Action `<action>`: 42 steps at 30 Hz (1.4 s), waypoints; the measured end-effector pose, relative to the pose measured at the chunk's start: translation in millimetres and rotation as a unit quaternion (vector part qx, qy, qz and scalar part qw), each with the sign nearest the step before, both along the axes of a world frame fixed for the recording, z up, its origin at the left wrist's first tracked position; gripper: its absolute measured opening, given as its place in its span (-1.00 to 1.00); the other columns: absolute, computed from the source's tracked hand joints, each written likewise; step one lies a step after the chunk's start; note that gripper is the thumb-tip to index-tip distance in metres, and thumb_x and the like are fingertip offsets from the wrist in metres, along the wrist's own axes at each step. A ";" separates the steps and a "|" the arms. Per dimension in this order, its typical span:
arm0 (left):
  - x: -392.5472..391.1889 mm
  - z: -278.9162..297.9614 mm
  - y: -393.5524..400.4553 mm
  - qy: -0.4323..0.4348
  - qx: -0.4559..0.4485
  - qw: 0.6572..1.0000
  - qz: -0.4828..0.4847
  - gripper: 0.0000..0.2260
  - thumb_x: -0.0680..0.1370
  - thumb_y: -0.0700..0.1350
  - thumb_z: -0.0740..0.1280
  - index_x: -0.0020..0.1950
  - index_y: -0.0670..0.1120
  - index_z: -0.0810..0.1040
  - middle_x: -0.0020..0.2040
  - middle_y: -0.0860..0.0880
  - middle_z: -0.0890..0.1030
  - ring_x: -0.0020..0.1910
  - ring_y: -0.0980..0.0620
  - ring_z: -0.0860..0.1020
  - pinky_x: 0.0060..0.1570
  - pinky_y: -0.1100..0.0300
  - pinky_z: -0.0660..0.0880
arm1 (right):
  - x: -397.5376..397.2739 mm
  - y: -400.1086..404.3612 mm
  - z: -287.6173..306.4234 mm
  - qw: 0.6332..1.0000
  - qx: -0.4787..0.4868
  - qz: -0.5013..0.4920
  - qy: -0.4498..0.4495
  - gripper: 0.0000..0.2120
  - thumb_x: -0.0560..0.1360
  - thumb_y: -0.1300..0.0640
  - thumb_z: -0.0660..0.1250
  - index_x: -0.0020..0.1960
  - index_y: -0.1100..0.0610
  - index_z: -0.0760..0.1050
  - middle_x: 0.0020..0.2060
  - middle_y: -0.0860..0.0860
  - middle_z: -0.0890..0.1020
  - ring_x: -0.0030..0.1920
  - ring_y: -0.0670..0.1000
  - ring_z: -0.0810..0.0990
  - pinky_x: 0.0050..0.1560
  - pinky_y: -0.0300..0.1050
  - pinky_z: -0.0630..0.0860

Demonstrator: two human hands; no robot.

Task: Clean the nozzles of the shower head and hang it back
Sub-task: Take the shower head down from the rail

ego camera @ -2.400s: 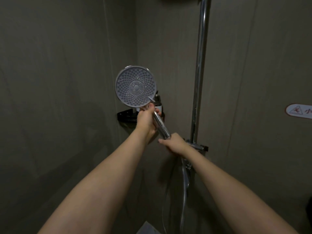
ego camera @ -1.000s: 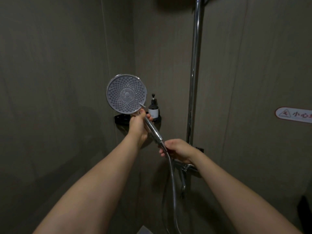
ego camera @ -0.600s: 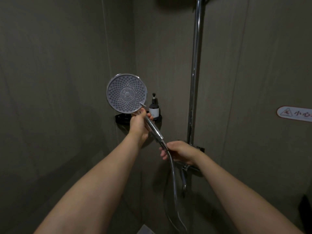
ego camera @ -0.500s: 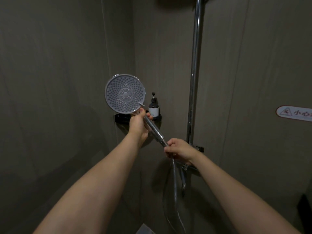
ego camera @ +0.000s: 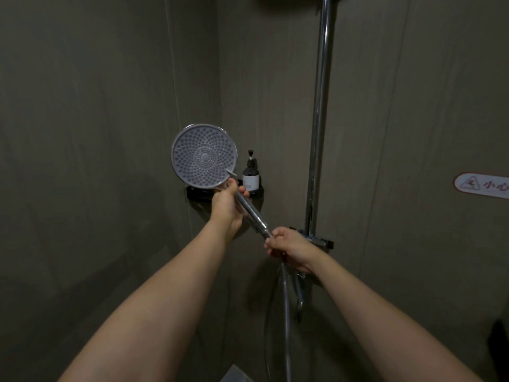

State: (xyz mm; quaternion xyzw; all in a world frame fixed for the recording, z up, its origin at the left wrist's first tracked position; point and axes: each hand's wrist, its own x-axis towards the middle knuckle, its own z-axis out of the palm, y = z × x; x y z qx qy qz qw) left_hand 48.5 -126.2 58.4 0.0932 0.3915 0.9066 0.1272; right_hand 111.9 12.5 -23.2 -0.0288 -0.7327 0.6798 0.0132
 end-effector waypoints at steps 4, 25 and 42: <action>-3.7 -0.6 -2.2 0.002 -0.018 1.000 0.003 -0.87 0.61 -0.13 0.16 -0.13 -0.05 0.40 -0.31 -0.01 0.44 -0.31 0.06 0.44 -0.11 0.17 0.44 | -5.7 3.6 -3.4 0.996 -0.078 0.012 -0.031 -0.44 0.54 -0.25 -0.03 0.33 0.12 0.32 0.22 0.16 0.54 0.16 0.10 0.55 0.29 0.04 0.39; -12.2 -7.4 -5.2 -0.016 0.010 1.000 -0.006 -0.86 0.62 -0.16 0.15 -0.14 -0.06 0.39 -0.28 -0.03 0.41 -0.30 0.06 0.41 -0.12 0.20 0.42 | -13.7 -5.1 -8.7 0.999 0.047 -0.009 0.020 -0.87 0.55 0.15 0.23 -0.16 0.14 0.45 -0.29 0.04 0.53 -0.34 -0.08 0.50 -0.31 -0.31 0.46; -15.3 -9.9 -10.6 -0.034 0.010 0.999 -0.004 -0.85 0.61 -0.15 0.16 -0.15 -0.05 0.39 -0.31 -0.01 0.42 -0.33 0.09 0.41 -0.14 0.23 0.43 | -16.5 -23.0 -14.2 0.993 0.088 -0.061 0.040 -0.86 0.56 0.04 0.21 -0.10 0.09 0.45 -0.26 0.01 0.57 -0.22 0.00 0.50 -0.13 -0.13 0.40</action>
